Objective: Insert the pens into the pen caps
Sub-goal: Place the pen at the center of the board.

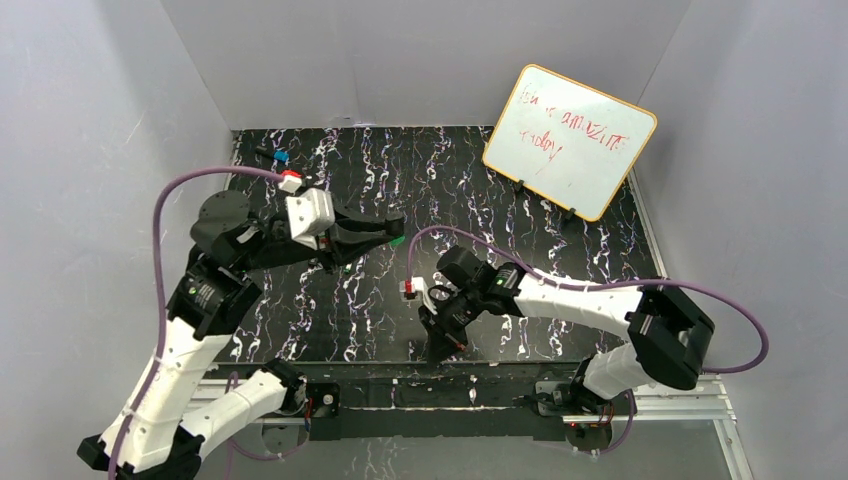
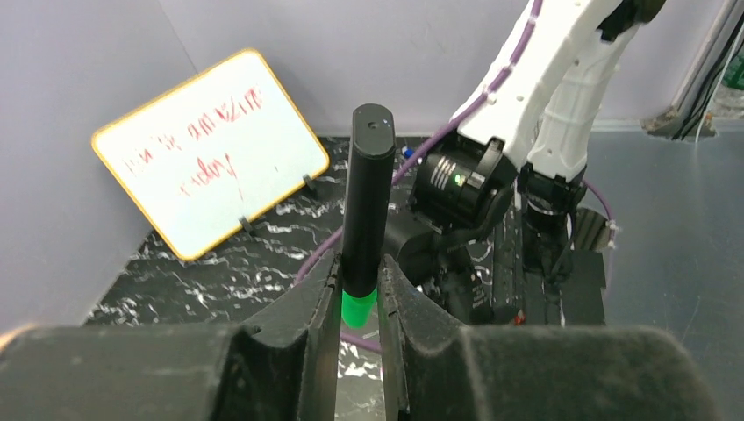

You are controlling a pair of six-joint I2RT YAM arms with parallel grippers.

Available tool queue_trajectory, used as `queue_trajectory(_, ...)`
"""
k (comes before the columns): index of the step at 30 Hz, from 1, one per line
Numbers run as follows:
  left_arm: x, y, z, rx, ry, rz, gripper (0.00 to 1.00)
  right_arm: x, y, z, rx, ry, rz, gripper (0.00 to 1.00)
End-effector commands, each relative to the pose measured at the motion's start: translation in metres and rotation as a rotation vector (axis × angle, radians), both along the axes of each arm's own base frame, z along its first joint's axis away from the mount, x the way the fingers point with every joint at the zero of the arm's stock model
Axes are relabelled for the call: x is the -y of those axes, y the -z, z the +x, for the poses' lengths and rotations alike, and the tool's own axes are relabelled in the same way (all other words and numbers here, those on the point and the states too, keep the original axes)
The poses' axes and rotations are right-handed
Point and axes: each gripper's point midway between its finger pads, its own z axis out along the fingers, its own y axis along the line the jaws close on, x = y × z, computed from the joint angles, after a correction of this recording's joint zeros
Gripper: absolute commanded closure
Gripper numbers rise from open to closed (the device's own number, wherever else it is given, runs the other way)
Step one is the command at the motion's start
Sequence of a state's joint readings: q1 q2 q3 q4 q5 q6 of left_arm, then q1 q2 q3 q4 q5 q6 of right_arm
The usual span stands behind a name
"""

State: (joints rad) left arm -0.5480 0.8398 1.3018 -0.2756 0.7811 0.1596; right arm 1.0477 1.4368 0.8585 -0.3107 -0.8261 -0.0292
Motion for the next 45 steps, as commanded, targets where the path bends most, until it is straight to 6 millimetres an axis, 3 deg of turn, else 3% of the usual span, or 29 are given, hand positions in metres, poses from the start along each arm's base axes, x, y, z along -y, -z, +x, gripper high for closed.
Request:
queue_trajectory(1,0.010,0.023,0.018,-0.039,-0.009,0.006,1.00,-0.005,-0.019,0.004,0.035,0.002,0.058,0.99)
queue_trajectory(7,0.006,0.039,0.050,-0.047,-0.164,-0.050,1.00,-0.004,-0.026,0.023,0.123,0.116,0.076,0.99)
queue_trajectory(15,0.008,0.093,0.094,-0.195,-0.328,-0.056,1.00,0.016,-0.056,0.024,0.163,0.230,0.140,0.99)
queue_trajectory(23,-0.017,0.152,0.146,-0.372,-0.655,-0.228,1.00,0.029,-0.100,0.026,0.223,0.347,0.272,0.99)
queue_trajectory(28,-0.033,0.196,0.161,-0.440,-0.781,-0.333,1.00,0.028,-0.106,0.021,0.190,0.346,0.320,0.99)
queue_trajectory(33,-0.046,0.238,0.163,-0.441,-0.853,-0.376,1.00,0.026,-0.105,0.015,0.157,0.325,0.344,0.99)
queue_trajectory(45,-0.062,0.279,0.182,-0.306,-1.060,-0.258,1.00,0.022,-0.098,0.011,0.121,0.308,0.367,0.99)
